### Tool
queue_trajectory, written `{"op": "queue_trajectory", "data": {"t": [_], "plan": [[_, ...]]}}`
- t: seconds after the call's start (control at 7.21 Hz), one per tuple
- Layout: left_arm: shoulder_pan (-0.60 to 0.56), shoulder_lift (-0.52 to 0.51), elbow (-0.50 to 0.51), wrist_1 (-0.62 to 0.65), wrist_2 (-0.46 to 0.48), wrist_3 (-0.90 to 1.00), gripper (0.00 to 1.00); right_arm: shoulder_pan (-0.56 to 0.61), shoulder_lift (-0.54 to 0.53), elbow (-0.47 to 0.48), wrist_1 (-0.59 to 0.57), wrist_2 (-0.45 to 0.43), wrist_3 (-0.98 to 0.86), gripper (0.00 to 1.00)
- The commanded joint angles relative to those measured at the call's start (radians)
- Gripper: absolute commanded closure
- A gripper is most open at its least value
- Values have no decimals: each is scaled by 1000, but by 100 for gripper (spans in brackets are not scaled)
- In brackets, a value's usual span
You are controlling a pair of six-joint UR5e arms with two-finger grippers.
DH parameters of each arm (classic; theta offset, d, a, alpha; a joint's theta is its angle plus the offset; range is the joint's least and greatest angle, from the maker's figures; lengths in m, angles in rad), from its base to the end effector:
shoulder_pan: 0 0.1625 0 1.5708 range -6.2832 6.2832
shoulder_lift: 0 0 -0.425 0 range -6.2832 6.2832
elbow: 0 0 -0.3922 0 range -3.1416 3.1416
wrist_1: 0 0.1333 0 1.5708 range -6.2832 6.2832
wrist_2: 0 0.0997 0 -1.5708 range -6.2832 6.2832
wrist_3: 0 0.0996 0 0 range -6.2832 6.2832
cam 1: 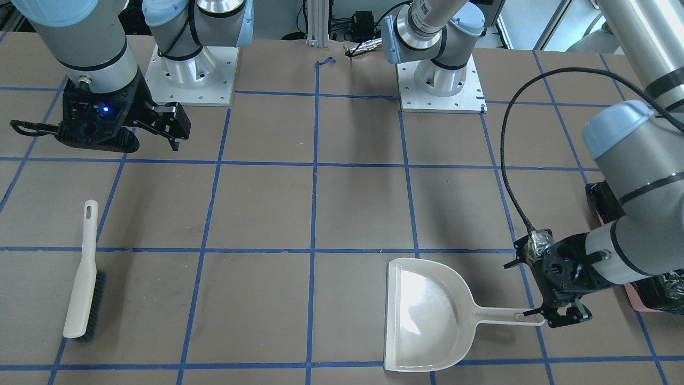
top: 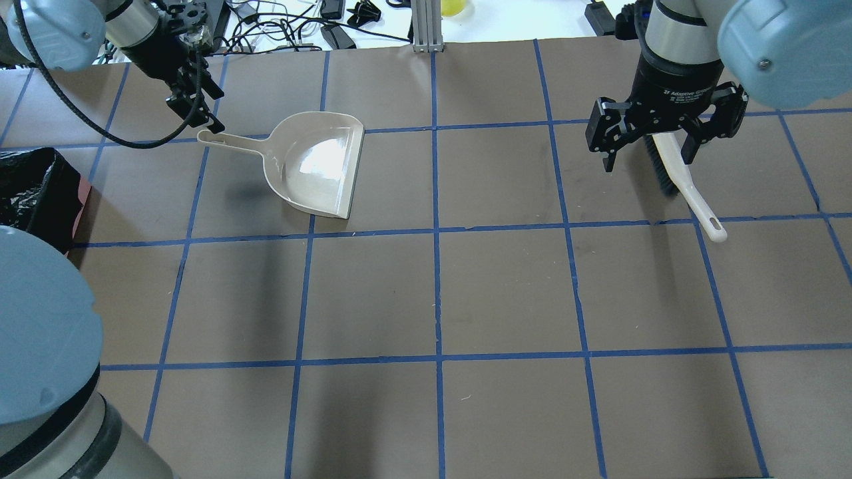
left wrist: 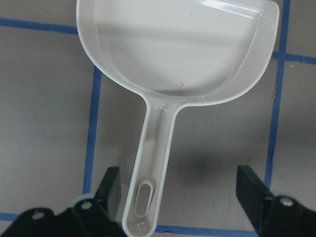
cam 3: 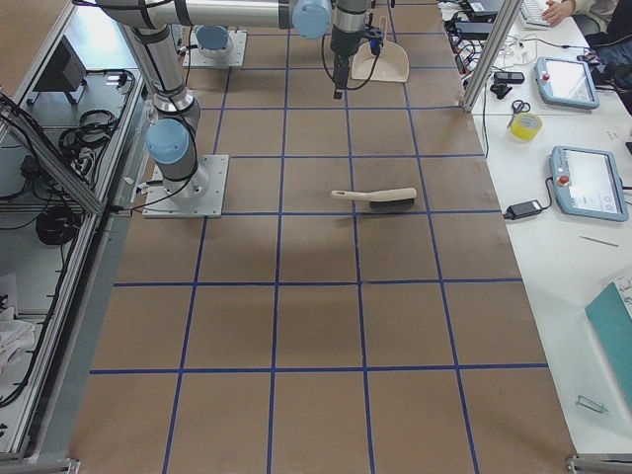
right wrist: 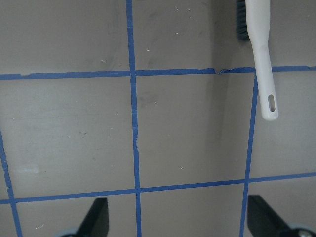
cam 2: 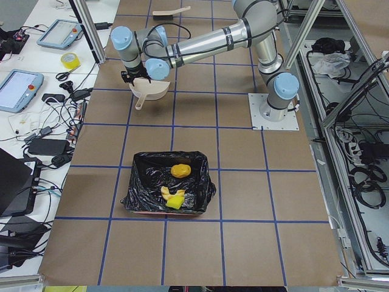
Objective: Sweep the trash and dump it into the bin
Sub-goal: 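Set the dustpan on the table and open the left gripper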
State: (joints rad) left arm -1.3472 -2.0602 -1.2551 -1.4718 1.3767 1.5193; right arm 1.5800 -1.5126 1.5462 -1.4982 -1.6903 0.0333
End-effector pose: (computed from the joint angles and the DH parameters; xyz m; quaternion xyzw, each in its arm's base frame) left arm 0.0017 -0.6952 0.3649 -0.5973 -0.7953 0.0502 0.0908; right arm 0.1261 -0.5042 0.4647 -0.0088 -0.9968 -0.0517 0.0607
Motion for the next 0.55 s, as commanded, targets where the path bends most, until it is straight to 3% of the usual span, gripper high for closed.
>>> {"op": "queue_trajectory", "data": {"t": [0.0,0.42], "plan": [[-47,92,3,-79,4,-263,12,0,0,0,1,0,2,0],[-67,234,-18,-247,61,-570,11,0,0,0,1,0,2,0]]}}
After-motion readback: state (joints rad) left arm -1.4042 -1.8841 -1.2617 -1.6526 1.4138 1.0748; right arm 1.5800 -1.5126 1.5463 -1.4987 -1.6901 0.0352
